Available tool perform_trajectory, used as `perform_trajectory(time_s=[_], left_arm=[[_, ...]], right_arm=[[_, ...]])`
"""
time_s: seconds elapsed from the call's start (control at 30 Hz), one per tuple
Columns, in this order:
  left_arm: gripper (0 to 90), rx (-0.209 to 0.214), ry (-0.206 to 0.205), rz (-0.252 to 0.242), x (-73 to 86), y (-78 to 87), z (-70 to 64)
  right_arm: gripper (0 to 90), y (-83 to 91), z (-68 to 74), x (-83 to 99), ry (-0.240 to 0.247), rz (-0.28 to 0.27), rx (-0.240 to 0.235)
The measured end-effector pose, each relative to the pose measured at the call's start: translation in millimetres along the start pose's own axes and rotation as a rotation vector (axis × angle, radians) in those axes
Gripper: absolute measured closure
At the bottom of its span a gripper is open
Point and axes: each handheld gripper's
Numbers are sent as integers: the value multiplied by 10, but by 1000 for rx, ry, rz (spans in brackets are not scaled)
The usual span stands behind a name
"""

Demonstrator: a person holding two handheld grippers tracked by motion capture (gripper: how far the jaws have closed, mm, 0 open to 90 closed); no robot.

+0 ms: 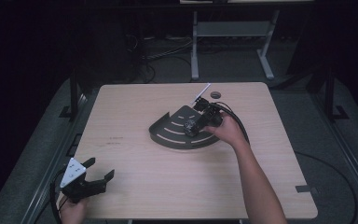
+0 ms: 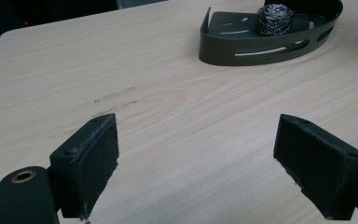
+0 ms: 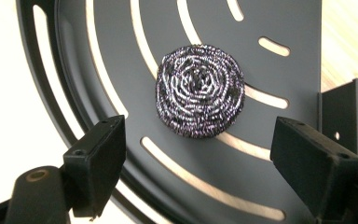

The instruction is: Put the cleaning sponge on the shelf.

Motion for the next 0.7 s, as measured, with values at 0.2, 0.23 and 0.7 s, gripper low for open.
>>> perform_trajectory(time_s=[0.2, 0.23, 0.7], left_arm=[[132, -3, 2, 2, 0, -1, 1], [132, -3, 3, 2, 0, -1, 1], [132, 1, -1, -1, -7, 4, -12]], right_arm=[[178, 103, 45, 43, 12, -4, 11], [170, 142, 61, 64, 25, -3, 10], [146, 302, 159, 198, 42, -1, 38]])
Point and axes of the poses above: each handheld gripper's, and its own axes: y roughly backward along the jaws, x roughly out of its underside, z roughly to its left, and after that the axes turned 9 degrees about -x, right-handed
